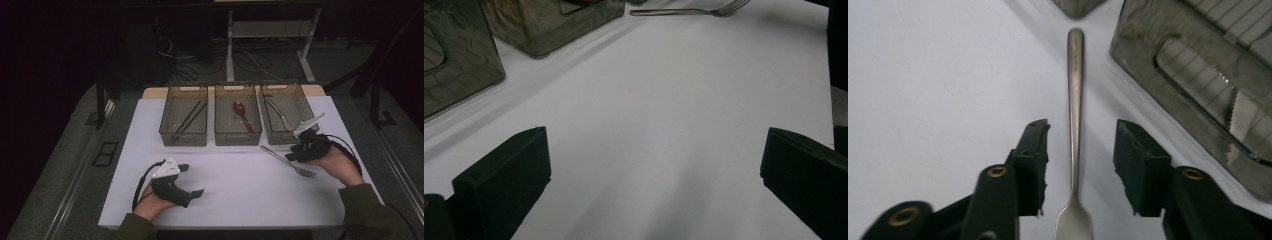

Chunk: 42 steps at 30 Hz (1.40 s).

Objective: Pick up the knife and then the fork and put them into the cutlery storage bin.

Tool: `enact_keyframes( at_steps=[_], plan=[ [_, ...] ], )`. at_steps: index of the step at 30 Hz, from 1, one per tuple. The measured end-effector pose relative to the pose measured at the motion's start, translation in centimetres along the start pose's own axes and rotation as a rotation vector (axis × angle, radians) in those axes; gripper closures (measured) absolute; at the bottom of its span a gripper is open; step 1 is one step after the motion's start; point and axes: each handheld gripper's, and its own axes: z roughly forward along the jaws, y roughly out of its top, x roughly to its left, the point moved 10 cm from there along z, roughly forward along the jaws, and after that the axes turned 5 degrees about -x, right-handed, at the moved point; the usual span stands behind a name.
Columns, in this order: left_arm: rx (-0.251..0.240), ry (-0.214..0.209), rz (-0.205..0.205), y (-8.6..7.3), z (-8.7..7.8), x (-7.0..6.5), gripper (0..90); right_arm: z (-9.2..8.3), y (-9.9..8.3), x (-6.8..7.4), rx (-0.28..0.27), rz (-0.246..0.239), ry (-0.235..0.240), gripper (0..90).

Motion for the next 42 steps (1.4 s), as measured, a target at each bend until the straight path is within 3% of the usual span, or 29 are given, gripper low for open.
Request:
enact_keyframes(
  at_steps=[7, 16, 26, 33, 42],
  plan=[
    [0.005, -0.002, 0.001, -0.1, 0.0, 0.0, 0.0, 1.2, -1.1, 0.1, 0.115, -0.041, -0.008, 70.5],
    [0.008, -0.002, 0.002, -0.1, 0.1, -0.1, 0.0, 2.3, -1.9, 0.2, 0.229, -0.083, -0.004, 76.1],
    [0.014, -0.003, -0.001, -0.2, 0.2, -0.1, 0.0, 3.1, -2.1, 0.1, 0.294, -0.086, 0.002, 79.0],
    [0.019, -0.003, 0.001, -0.2, 0.3, -0.1, 0.0, 3.2, -2.0, 0.0, 0.345, -0.096, -0.027, 82.7],
    [0.016, -0.002, 0.003, -0.2, 0.2, -0.1, 0.0, 3.2, -2.0, 0.1, 0.352, -0.097, -0.036, 84.6]
  ],
)
